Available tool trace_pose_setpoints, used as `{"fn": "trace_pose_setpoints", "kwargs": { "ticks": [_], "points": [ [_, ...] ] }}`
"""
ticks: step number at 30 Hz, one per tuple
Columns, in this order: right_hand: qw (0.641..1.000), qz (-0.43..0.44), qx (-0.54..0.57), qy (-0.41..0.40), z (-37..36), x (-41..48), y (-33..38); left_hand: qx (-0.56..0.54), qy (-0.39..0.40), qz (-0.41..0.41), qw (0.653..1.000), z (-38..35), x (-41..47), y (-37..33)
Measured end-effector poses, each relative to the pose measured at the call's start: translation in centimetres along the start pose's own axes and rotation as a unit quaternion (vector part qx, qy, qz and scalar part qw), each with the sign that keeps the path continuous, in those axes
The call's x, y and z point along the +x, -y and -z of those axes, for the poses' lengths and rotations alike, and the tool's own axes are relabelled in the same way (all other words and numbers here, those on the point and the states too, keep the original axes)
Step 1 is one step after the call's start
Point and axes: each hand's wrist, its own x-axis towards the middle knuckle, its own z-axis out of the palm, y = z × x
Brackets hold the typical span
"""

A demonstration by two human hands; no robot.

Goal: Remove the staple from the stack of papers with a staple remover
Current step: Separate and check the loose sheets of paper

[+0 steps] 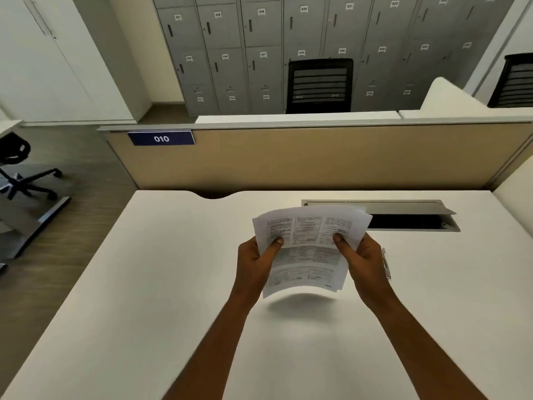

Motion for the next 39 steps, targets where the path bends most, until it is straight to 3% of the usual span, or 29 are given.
{"fn": "trace_pose_setpoints", "kwargs": {
  "ticks": [8,17,24,39],
  "points": [
    [0.999,-0.030,-0.016,0.013,-0.2,-0.6,-3.6,0.001,-0.007,0.028,1.000,0.9,0.6,3.2],
    [0.998,-0.011,-0.056,-0.016,-0.5,-0.2,-4.5,-0.027,0.056,0.062,0.996,2.3,1.8,3.3],
    [0.998,0.005,-0.039,-0.039,-1.4,-0.1,-3.3,-0.035,0.039,0.063,0.997,2.3,2.3,3.2],
    [0.996,-0.050,-0.036,-0.068,-1.8,-0.4,-5.2,-0.019,0.014,0.115,0.993,0.7,1.5,5.6]
  ]
}}
